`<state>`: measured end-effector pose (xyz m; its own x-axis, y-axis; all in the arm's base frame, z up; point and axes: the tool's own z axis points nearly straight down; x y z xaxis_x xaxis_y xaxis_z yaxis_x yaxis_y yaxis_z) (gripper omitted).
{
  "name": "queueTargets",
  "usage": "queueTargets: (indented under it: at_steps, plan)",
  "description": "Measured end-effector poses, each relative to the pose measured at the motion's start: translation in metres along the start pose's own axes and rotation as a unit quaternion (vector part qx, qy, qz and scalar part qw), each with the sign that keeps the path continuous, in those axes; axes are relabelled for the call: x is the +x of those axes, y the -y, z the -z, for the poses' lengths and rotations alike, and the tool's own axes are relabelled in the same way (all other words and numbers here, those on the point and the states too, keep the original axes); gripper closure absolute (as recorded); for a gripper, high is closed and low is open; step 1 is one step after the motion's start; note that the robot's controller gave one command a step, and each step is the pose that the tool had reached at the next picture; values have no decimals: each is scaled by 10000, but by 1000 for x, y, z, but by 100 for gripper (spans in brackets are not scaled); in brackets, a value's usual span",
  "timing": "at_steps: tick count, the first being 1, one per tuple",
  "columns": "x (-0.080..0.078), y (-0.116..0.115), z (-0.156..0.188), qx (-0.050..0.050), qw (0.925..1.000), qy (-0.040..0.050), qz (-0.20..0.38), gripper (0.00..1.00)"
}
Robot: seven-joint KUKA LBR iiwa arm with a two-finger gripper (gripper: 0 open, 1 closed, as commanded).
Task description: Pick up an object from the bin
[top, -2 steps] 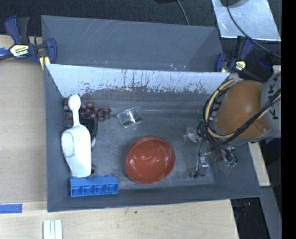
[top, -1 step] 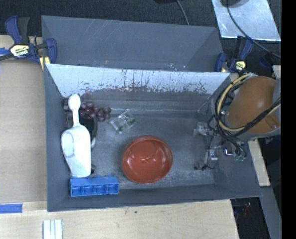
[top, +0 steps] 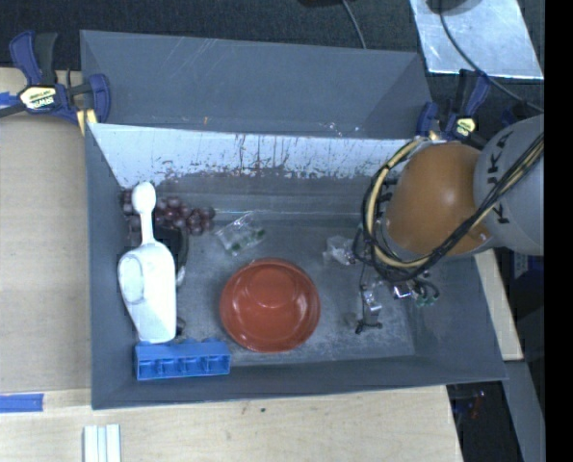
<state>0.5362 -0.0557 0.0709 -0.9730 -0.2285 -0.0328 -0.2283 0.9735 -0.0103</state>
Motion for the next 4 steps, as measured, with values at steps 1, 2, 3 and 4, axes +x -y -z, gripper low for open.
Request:
queueTargets:
  at_steps: [1,2,3,4]
  plan:
    - [59,92,3,60,9895,56,-1445,0]
    - [13,-27,1,10,9998,45,-174,0]
    - [64,88,1,74,9935,65,-1132,100]
    - [64,88,1,74,9936,65,-1128,100]
